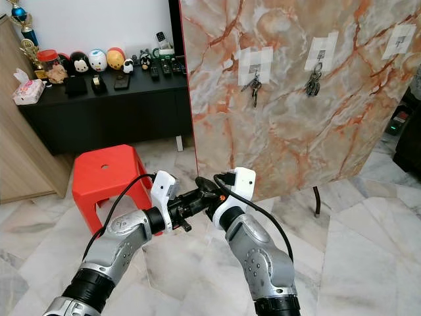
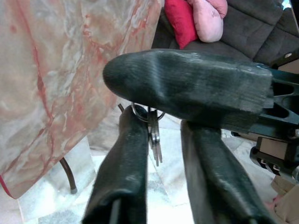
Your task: Hang keys on a hook
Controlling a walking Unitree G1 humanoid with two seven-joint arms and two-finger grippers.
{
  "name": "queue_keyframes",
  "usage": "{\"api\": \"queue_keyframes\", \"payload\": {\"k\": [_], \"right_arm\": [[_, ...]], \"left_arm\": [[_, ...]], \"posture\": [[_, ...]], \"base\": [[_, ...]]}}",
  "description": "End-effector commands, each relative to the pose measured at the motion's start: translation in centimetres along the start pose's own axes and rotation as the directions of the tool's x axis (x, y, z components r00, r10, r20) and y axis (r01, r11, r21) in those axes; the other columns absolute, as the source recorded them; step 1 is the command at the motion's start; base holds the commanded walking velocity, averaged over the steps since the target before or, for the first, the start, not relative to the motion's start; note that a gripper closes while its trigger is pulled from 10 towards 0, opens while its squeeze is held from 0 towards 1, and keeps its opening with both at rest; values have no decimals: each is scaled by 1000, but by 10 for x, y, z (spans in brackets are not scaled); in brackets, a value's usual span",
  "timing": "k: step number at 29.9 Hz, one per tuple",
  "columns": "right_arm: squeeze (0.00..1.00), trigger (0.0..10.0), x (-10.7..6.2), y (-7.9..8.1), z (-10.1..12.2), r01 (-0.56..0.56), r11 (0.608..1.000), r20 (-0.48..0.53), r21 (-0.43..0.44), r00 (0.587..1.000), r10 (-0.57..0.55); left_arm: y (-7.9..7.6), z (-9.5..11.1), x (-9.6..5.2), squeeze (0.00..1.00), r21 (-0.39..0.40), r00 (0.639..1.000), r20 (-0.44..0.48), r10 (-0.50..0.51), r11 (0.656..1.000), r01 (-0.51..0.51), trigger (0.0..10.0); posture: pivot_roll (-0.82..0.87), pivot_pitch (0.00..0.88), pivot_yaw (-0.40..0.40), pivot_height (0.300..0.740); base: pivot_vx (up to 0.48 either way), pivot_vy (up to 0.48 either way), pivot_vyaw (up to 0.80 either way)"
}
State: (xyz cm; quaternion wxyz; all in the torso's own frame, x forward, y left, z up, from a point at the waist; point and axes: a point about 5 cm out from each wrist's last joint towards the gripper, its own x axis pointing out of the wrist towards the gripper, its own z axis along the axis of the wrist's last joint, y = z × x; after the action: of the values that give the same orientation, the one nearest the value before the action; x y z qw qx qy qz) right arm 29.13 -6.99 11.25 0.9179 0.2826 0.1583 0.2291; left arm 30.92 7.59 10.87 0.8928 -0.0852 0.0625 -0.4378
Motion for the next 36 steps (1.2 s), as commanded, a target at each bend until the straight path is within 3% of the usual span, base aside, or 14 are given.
{"api": "queue_keyframes", "payload": {"k": [1,24,25,26,27,29,30,31,36], "right_arm": [[0,10000,-1,9,-19,-11,999,-41,47,999,13],[0,10000,-2,6,-20,2,999,-33,35,999,-1],[624,10000,-2,6,-19,3,999,-28,36,1000,-2],[973,10000,-2,6,-18,6,999,-22,35,1000,-6],[1000,10000,-1,5,-16,12,999,-10,34,1000,-12],[988,10000,-1,3,-9,28,999,35,42,999,-30],[890,10000,-1,2,-3,41,998,75,46,996,-44],[0,10000,-1,1,4,59,997,117,48,991,-65],[0,10000,-2,-4,24,93,993,234,77,966,-109]], "left_arm": [[-4,7,3,0,-5,999,44,-21,1000,21,0],[-4,13,1,0,-62,996,89,-12,998,18,0],[-4,12,1,0,-61,996,86,-13,998,19,0],[-4,12,1,0,-60,996,83,-14,998,19,0],[-4,11,1,0,-57,997,77,-13,998,18,0],[-3,9,0,0,-43,998,59,-14,999,17,0],[-4,8,-1,0,-38,998,52,-17,999,19,0],[-4,7,-1,0,-36,999,46,-18,999,19,0],[-5,2,-3,0,-22,1000,19,-22,1000,22,0]], "posture": [[29,0,16,715],[32,0,14,715],[32,0,14,715],[32,0,14,715],[32,0,14,715],[33,0,14,715],[32,0,15,715],[32,0,15,715],[34,0,16,715]], "base": [[0,0,0],[0,0,0],[0,0,0],[0,0,0],[0,0,0],[0,0,0],[0,0,0],[0,0,0],[0,0,0]]}}
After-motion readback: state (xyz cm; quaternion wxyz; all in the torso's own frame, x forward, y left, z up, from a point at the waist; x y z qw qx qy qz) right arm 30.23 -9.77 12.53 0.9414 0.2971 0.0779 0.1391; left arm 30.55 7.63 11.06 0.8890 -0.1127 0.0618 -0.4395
